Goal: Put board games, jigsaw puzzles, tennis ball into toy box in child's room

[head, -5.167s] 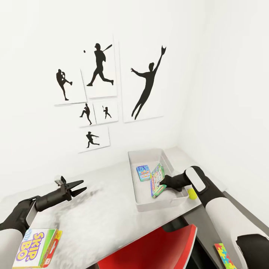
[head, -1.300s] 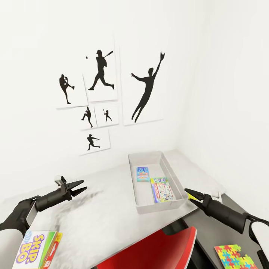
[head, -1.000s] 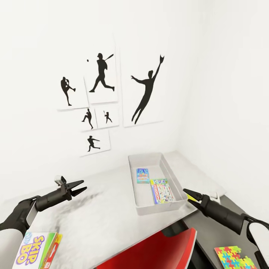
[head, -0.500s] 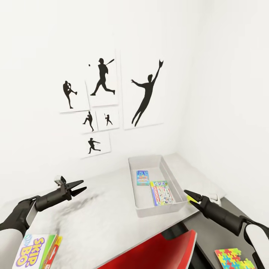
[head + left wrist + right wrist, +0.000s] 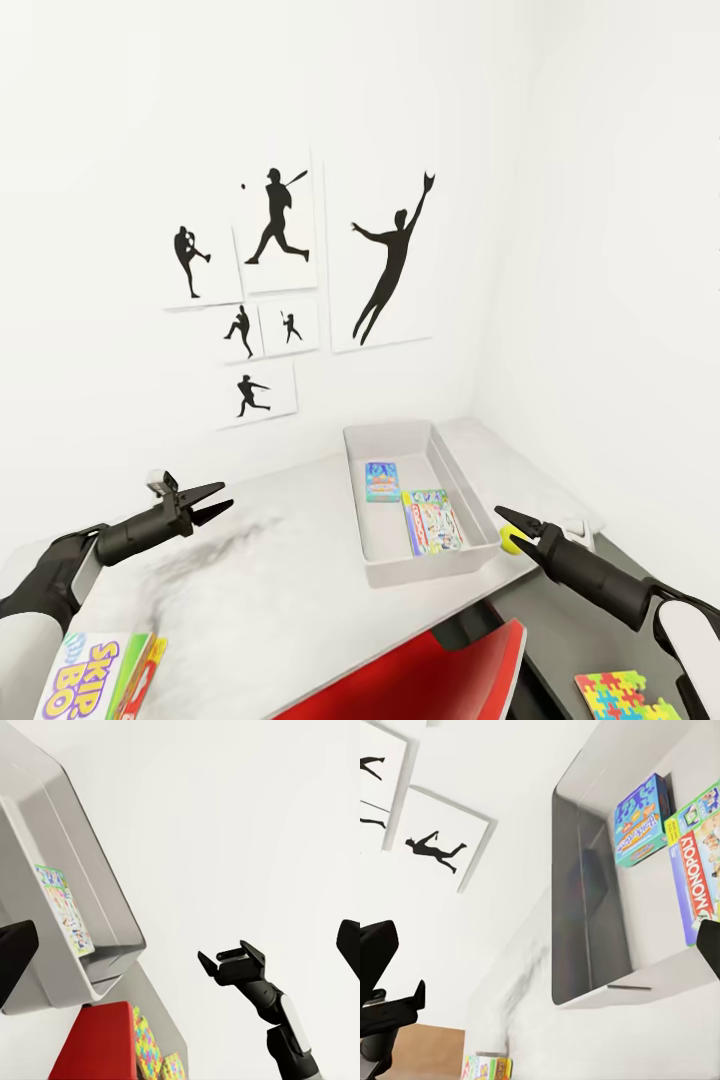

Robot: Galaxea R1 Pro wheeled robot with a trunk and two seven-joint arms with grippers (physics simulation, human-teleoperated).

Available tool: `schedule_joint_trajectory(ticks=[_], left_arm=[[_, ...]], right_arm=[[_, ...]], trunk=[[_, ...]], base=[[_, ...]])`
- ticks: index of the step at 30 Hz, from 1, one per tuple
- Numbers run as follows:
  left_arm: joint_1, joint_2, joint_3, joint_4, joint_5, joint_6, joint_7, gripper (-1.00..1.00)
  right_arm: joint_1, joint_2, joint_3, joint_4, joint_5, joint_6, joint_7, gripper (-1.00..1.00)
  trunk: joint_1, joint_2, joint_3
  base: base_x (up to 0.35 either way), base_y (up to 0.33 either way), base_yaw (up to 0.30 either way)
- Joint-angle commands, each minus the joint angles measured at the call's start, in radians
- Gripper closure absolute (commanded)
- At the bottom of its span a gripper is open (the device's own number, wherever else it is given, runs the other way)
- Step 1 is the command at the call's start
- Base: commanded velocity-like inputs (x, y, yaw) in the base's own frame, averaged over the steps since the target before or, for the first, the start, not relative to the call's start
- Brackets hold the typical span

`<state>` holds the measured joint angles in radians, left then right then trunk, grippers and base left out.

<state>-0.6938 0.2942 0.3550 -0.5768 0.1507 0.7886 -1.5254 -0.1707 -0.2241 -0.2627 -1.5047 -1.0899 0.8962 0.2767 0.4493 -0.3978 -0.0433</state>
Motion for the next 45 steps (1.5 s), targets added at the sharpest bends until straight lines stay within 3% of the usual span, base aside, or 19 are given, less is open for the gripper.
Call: schedule_joint_trajectory(ticks=[1, 15, 45], left_arm=[[-0.001, 0.0, 0.001, 0.0, -0.001, 0.011, -0.004, -1.0], [-0.001, 0.002, 0.001, 0.0, -0.002, 0.011, -0.003, -1.0], [0.0, 0.001, 0.001, 0.0, -0.002, 0.001, -0.004, -1.0]], right_arm=[[-0.001, 0.0, -0.002, 0.001, 0.006, 0.005, 0.007, -1.0], [-0.001, 0.0, -0.002, 0.004, 0.005, 0.004, 0.008, -1.0], [-0.001, 0.0, -0.003, 0.006, 0.0, 0.003, 0.007, -1.0]], trunk=[[0.001, -0.002, -0.001], [0.001, -0.002, 0.02], [0.001, -0.002, 0.025]], base=[[0.0, 0.0, 0.0], [0.0, 0.0, 0.0], [0.0, 0.0, 0.0]])
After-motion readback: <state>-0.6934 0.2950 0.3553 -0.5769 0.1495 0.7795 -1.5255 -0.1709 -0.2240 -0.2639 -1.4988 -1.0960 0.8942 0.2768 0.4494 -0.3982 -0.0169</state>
